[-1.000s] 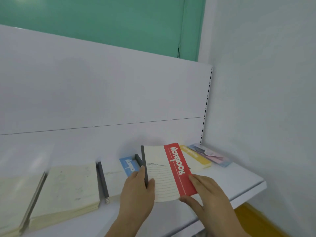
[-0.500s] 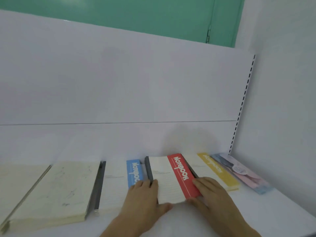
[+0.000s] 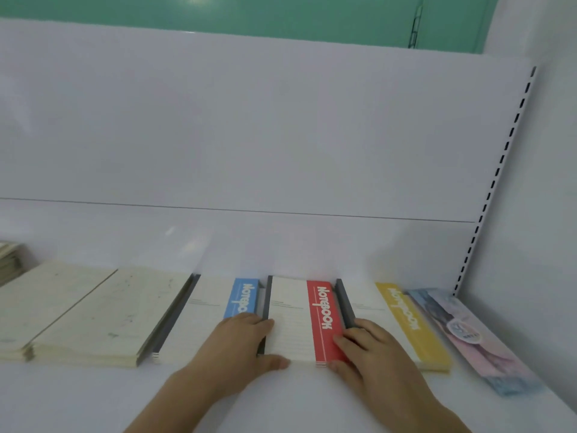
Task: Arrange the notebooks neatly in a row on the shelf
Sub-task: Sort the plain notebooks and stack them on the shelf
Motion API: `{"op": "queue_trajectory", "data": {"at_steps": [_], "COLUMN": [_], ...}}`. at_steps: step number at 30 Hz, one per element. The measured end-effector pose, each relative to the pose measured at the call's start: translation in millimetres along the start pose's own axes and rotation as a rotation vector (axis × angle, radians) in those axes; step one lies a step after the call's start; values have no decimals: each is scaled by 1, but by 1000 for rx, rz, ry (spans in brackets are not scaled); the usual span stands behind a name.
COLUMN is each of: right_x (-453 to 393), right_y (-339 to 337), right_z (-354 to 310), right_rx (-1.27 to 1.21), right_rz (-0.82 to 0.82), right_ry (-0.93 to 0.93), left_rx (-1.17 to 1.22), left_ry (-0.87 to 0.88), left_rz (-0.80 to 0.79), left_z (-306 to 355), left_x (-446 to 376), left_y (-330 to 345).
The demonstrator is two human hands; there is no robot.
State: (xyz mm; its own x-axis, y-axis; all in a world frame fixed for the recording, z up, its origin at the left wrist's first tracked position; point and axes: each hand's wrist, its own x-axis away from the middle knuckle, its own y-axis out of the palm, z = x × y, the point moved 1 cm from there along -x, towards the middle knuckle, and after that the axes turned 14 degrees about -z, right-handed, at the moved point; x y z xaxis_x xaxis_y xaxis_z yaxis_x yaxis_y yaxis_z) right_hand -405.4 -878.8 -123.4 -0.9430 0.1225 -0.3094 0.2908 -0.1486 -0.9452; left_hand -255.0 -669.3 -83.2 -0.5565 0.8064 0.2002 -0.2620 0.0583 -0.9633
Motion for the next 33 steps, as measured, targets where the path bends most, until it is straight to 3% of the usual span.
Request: {"op": "queue_trajectory", "data": {"at_steps": [17,21,33], "right_x": [-6,-4,-11], "right_y": [1,0,-30], "right_z": [0,0,-46], "right_rx": [-11,-75,-118], "right_rz": [-57,-82,-108], "right_ry": [2,21,67], "left_rx": [-136,-217,-93], "left_ry": [-60,-79,-182], "left_rz": [-70,9,293], "left_z": [9,15,4], "left_x": [-2,0,56], "left_y": [-8,1,5]}}
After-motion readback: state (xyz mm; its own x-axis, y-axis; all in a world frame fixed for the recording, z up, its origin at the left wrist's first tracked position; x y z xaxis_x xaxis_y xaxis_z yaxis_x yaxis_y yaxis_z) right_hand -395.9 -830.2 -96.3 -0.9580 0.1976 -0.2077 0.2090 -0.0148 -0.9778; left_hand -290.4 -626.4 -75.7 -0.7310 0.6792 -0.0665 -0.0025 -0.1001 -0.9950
